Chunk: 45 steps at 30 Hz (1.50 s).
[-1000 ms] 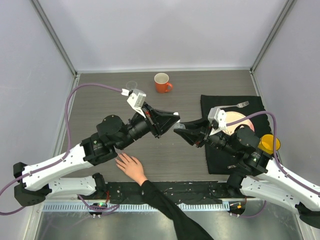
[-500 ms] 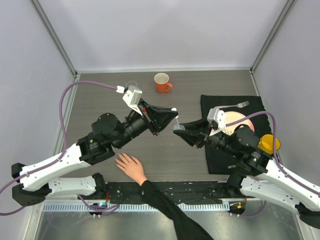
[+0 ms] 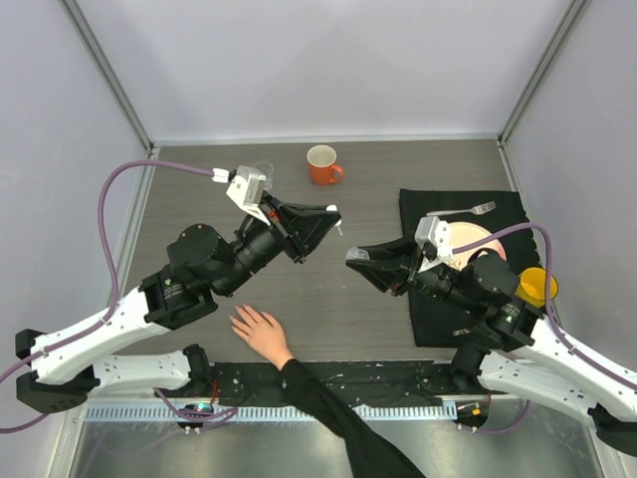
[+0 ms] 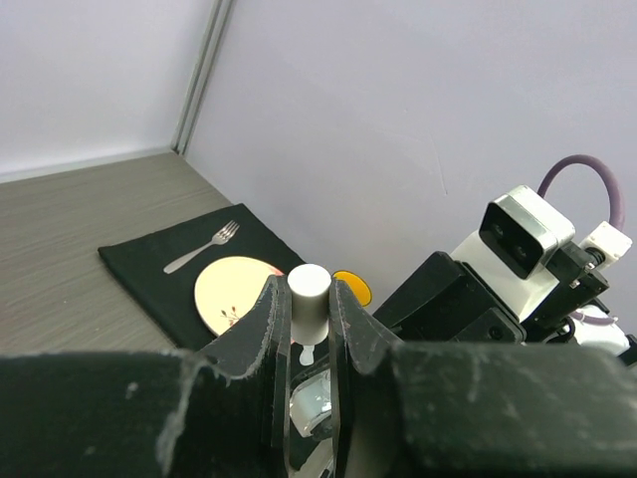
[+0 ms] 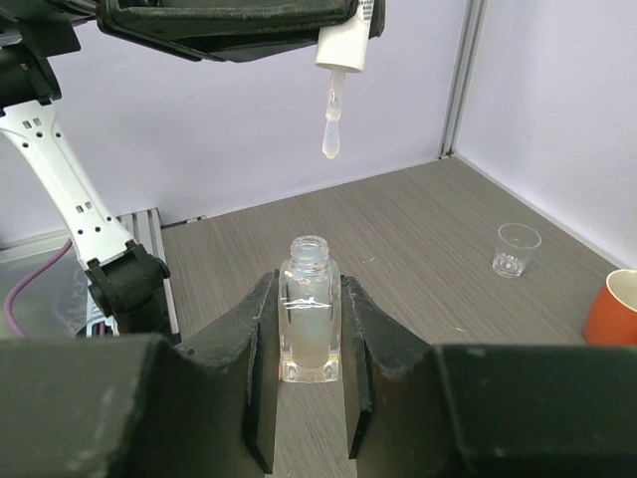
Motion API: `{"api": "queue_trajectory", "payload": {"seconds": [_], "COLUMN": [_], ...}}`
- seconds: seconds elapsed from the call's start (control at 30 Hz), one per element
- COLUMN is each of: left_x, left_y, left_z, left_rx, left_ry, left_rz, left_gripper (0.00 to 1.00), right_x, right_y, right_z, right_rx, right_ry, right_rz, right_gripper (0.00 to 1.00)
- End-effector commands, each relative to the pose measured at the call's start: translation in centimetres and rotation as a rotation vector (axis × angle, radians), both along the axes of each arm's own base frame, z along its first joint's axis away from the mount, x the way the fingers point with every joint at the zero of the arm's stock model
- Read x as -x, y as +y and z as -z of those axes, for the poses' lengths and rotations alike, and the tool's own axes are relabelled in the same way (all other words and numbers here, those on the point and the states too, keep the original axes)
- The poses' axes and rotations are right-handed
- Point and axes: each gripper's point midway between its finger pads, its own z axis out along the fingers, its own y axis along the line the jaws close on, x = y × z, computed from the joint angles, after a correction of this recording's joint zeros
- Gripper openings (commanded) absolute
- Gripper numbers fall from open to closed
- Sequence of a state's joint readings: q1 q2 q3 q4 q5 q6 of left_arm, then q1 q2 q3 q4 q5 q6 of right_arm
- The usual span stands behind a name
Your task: Paint the nails
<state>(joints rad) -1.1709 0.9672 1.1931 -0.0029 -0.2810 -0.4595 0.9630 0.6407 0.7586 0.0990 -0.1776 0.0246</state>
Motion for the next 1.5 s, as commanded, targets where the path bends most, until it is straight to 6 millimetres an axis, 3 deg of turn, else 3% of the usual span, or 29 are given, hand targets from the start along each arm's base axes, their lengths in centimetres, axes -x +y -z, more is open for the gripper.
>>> {"api": "queue_trajectory", "payload": {"seconds": [0.0, 0.5, 1.47], "left_x": [0.3, 0.6, 0.6], "left_y": [0.8, -0.2, -0.6], "left_z": [-2.3, -0.7, -0.6], "left_rx": [0.048, 0.040, 0.039], "left_ry": [-0.024, 0.017, 0.018], "left_rz": [-0.003, 0.037, 0.047], "left_gripper": [0.00, 0.00, 0.00], "right_x": [0.1, -0.5, -0.3], "right_y": [0.2, 0.7, 0.4], "right_z": [-2.3, -3.5, -4.7], "right_rx": [-0.059, -0.099, -0.125], "right_ry": [-0.058, -0.090, -0.111], "right_rz": [-0.010, 0.003, 0.002], "right_gripper": [0.01, 0.01, 0.01]}}
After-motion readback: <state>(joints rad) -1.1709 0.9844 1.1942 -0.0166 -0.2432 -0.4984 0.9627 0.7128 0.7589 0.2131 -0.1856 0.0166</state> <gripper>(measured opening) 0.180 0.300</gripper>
